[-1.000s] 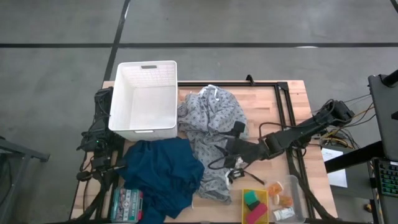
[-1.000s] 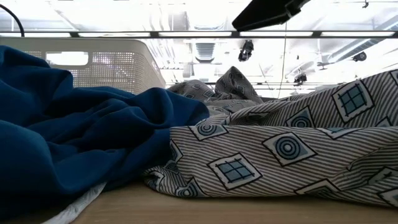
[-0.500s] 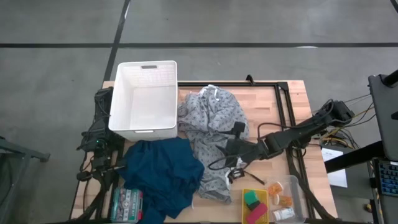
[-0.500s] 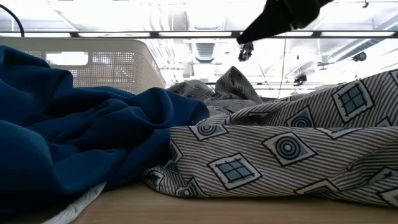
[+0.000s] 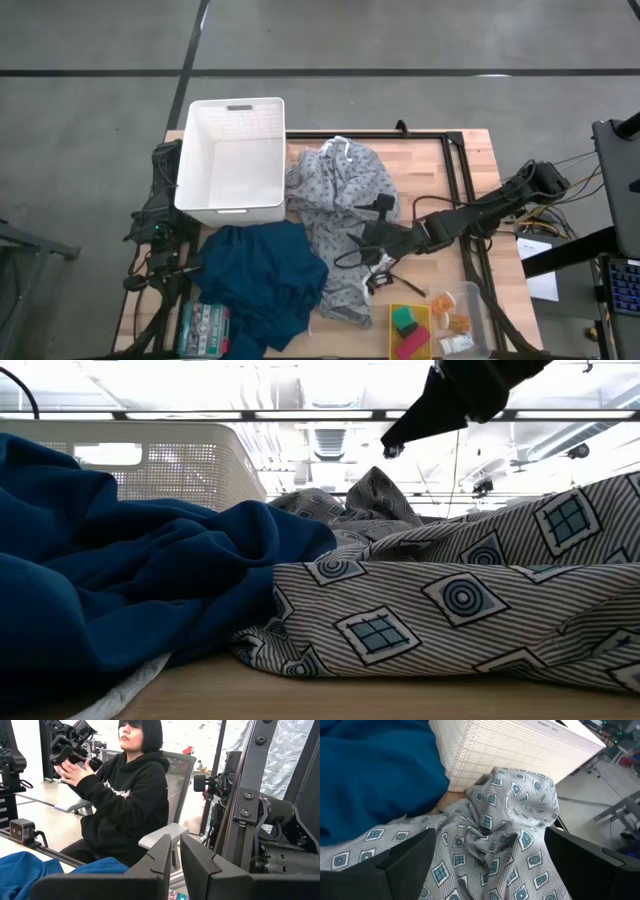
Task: Pick & Place Medicine items
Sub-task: Put the gray patient gown into the white laundry bin
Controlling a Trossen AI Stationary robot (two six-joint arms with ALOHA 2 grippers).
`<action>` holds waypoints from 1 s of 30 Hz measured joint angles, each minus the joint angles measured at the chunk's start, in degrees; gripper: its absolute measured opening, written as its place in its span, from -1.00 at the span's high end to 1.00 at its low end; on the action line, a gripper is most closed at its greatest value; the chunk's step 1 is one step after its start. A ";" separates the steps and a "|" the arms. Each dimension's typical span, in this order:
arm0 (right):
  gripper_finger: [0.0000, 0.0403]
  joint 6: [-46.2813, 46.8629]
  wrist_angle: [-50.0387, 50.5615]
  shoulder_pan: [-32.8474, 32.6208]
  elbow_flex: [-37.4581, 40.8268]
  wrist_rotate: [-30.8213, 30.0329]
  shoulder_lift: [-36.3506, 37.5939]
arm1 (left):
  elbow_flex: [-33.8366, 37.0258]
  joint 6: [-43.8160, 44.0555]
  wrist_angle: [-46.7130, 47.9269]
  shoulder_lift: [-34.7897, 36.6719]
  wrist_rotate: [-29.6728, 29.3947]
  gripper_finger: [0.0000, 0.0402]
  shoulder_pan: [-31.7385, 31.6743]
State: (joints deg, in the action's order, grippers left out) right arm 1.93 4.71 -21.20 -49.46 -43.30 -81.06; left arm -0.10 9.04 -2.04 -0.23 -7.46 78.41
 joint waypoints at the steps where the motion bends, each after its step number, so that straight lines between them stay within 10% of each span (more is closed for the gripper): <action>1: -0.84 0.78 0.00 0.22 0.08 0.01 0.00 | -0.01 0.00 0.00 0.00 0.00 0.77 -0.01; 30: -0.84 5.57 -12.88 9.94 7.51 5.35 -14.54 | -0.02 0.00 0.00 -0.02 0.00 0.77 0.00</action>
State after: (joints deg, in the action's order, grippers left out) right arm 7.49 -8.17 -11.26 -41.95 -37.94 -95.59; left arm -0.12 9.04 -2.04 -0.25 -7.46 78.41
